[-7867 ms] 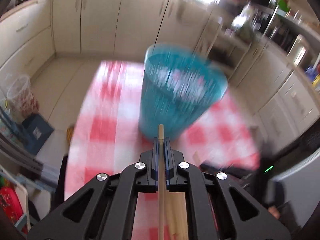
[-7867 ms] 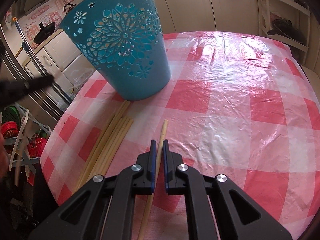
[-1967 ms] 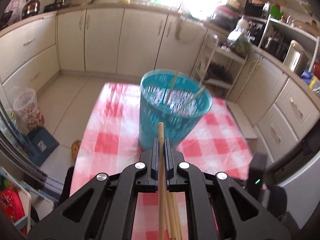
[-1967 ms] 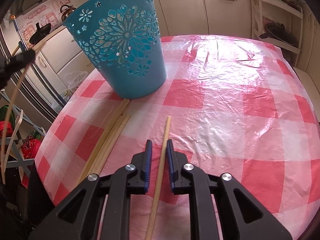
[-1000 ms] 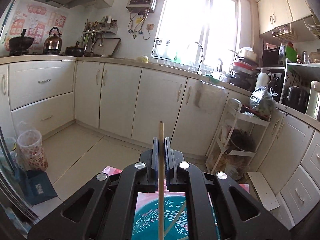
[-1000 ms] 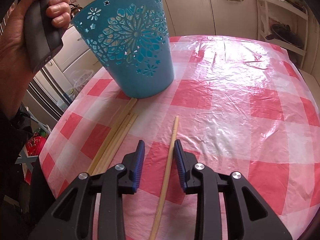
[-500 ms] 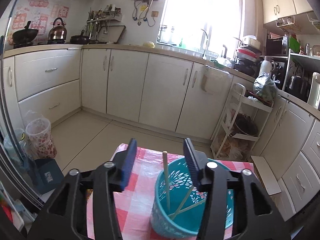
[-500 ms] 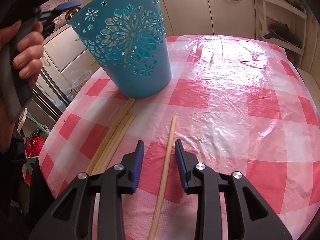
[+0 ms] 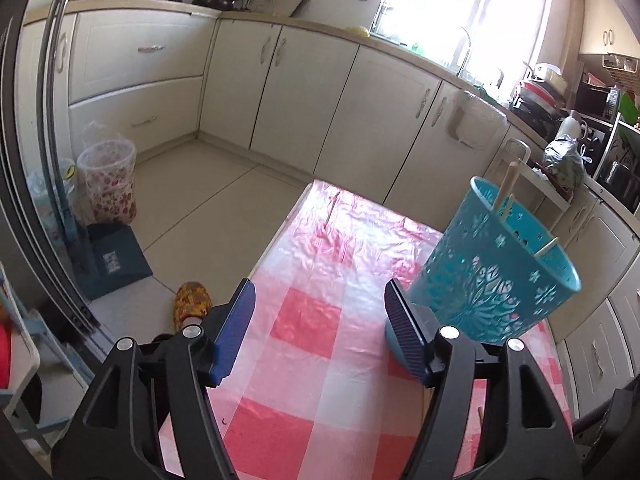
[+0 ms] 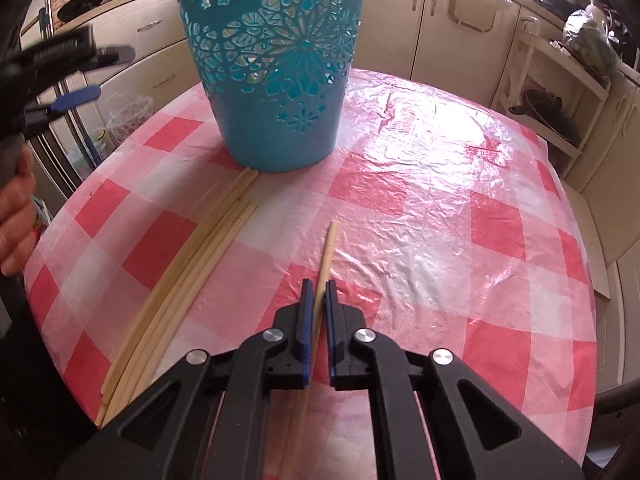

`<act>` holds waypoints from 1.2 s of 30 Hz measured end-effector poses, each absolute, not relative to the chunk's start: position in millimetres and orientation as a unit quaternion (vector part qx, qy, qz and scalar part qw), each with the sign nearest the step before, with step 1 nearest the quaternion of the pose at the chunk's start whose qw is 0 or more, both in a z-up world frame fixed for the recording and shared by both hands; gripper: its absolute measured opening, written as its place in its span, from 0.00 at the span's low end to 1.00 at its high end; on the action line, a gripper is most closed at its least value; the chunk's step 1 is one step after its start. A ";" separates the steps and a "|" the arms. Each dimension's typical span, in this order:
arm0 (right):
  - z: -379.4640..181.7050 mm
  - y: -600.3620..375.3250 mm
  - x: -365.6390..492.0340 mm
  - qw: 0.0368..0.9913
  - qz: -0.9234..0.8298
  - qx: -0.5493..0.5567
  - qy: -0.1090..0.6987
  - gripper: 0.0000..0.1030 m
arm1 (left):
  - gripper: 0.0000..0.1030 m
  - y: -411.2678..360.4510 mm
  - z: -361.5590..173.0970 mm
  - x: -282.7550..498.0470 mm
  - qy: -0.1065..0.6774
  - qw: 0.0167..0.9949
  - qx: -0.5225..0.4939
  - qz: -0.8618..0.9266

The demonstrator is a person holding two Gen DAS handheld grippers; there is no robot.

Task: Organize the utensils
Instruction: 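Lift the stick with the right gripper and drop it into the basket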

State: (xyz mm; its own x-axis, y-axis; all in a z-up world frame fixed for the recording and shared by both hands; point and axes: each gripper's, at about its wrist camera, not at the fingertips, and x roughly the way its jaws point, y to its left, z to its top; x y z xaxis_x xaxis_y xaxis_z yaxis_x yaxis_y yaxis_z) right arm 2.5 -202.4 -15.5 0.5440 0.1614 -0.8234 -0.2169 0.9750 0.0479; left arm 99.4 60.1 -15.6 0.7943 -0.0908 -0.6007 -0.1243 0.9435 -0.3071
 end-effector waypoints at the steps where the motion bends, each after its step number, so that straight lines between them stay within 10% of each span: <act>1: -14.3 -210.1 0.3 0.878 0.113 -0.005 0.466 0.05 | 0.62 60.9 -23.2 99.1 0.328 0.929 -0.170 0.009; 19: 188.0 -226.4 74.7 0.955 0.142 0.218 0.140 0.05 | 0.69 58.2 -54.6 98.2 0.351 0.918 -0.186 -0.002; 36: 136.9 -200.8 80.1 0.966 0.093 0.140 0.199 0.16 | 0.74 61.2 -51.6 95.9 0.342 0.920 -0.192 -0.003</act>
State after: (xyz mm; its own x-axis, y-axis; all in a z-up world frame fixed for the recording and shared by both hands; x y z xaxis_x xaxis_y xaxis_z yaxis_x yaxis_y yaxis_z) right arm 80.1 -200.8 136.9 0.9041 0.2342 -0.3575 -0.1231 0.9437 0.3069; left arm 95.9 61.2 -51.6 0.7667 -0.1366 -0.6273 -0.1257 0.9263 -0.3553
